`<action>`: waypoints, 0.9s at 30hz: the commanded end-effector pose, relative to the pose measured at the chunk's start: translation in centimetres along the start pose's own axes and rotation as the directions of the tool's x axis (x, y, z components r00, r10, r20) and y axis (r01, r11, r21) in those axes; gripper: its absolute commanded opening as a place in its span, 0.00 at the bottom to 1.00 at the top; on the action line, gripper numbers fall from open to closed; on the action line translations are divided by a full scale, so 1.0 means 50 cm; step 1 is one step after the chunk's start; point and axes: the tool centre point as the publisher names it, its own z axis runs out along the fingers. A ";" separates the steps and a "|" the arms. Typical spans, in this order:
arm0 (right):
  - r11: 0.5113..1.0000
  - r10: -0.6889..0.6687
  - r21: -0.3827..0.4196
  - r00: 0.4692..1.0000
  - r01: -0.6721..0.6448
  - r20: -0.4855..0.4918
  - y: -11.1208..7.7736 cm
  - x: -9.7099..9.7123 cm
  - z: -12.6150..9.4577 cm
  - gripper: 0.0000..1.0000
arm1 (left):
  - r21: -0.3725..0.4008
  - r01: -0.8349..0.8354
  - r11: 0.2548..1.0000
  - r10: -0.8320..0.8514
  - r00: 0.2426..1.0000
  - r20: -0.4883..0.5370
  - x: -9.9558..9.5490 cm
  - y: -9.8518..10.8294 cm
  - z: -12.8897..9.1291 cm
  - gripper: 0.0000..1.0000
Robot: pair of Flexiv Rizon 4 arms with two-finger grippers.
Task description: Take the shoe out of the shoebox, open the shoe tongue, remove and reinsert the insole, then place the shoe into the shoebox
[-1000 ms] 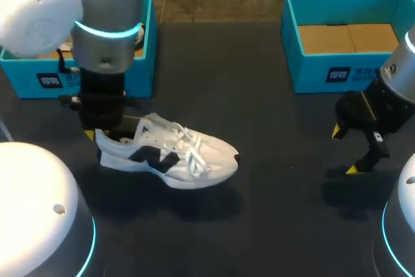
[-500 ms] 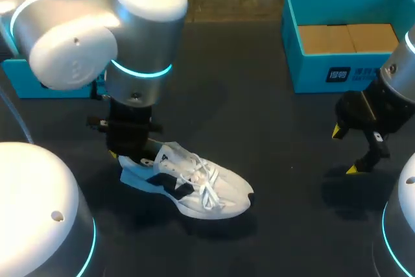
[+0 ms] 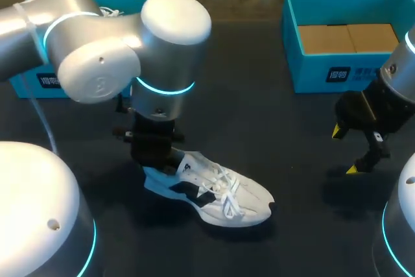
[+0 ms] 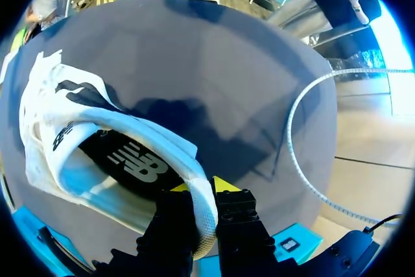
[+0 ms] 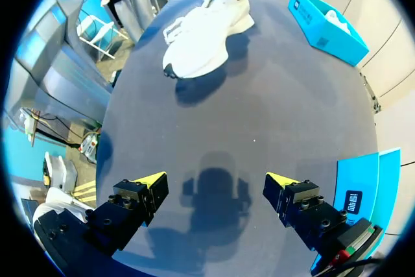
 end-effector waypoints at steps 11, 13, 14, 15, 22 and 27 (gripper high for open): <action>1.000 0.000 0.002 1.000 0.000 0.001 0.000 0.001 0.001 1.00 | 0.025 0.000 1.000 0.001 1.000 -0.026 -0.072 0.033 0.016 0.00; 1.000 0.000 0.002 1.000 0.000 0.001 0.000 0.001 0.001 1.00 | 0.027 0.002 1.000 -0.001 1.000 -0.030 -0.078 0.037 0.020 0.00; 1.000 0.000 0.002 1.000 0.000 0.001 0.000 0.001 0.001 1.00 | 0.028 0.007 1.000 -0.005 0.999 -0.039 -0.085 0.039 0.025 0.00; 1.000 0.000 0.002 1.000 0.000 0.001 0.000 0.001 0.001 1.00 | 0.025 0.009 1.000 -0.008 0.999 -0.044 -0.089 0.040 0.028 0.00; 1.000 0.000 0.002 1.000 0.000 0.001 0.000 0.001 0.001 1.00 | 0.037 0.022 0.999 -0.019 0.997 -0.069 -0.108 0.049 0.047 0.00; 1.000 0.000 0.002 1.000 0.000 0.001 0.000 0.001 0.001 1.00 | 0.050 0.005 0.999 -0.001 0.997 -0.079 -0.116 0.046 0.057 0.00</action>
